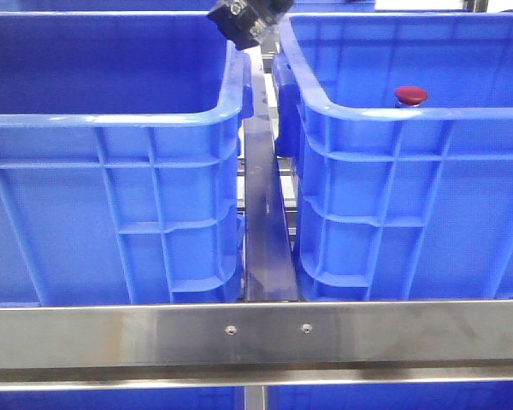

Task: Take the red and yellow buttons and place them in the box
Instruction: 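Lift the yellow button and carry it toward the right gripper, then grasp the yellow button with the right gripper and release the left, then lower the yellow button beside the red one with the right gripper and release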

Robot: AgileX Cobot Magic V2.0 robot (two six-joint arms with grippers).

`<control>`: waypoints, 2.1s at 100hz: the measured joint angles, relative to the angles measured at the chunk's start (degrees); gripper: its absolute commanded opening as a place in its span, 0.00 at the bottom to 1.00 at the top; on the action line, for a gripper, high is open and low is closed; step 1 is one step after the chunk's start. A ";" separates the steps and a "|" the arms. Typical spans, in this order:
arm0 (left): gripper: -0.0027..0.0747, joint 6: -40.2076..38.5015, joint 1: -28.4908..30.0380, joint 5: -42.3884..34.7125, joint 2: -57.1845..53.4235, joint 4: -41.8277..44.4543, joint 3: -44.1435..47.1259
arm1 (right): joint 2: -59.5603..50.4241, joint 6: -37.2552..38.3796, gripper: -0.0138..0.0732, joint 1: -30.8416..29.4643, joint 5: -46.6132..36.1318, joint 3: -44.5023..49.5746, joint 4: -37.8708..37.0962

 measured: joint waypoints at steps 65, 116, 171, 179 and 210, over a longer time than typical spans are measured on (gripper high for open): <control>0.73 0.16 0.00 -0.63 0.00 0.00 0.00 | 0.72 0.34 0.35 2.50 -0.65 0.00 0.21; 0.79 0.16 5.27 2.41 -2.37 -0.12 0.00 | 0.77 0.34 0.35 -8.58 -1.36 -2.49 2.03; 0.79 -0.58 6.90 4.09 -2.59 -0.12 0.00 | 3.00 -16.08 0.35 -19.16 -26.62 -3.83 -10.18; 0.79 -0.58 6.90 4.09 -2.59 -0.12 0.00 | 5.24 -16.61 0.35 -19.16 -28.16 -5.42 -12.73; 0.79 -0.58 6.90 4.11 -2.59 -0.12 0.00 | 16.52 -17.09 0.35 -18.80 -29.15 -12.01 -15.84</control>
